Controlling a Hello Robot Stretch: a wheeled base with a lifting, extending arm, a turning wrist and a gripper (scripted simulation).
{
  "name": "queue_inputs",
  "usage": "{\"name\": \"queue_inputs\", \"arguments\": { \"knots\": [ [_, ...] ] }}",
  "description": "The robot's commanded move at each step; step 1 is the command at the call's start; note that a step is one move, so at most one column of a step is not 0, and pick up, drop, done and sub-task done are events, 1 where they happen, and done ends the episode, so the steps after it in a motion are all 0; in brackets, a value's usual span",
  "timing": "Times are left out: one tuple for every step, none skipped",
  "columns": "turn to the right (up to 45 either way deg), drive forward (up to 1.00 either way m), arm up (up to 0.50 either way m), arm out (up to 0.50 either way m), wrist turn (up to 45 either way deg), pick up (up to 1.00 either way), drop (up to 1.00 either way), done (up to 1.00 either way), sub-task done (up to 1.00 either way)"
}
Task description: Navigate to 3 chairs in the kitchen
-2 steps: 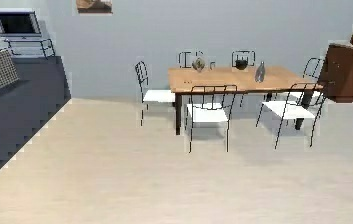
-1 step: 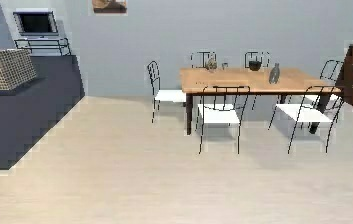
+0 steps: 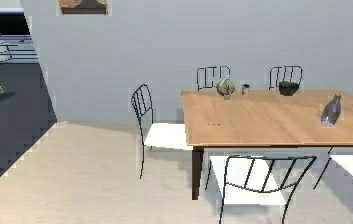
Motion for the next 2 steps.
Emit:
{"name": "queue_inputs", "arguments": {
  "knots": [
    [0.0,0.10,0.00,0.00,0.0,0.00,0.00,0.00,0.00],
    [24.0,0.00,0.00,0.00,0.0,0.00,0.00,0.00,0.00]
  ]
}}
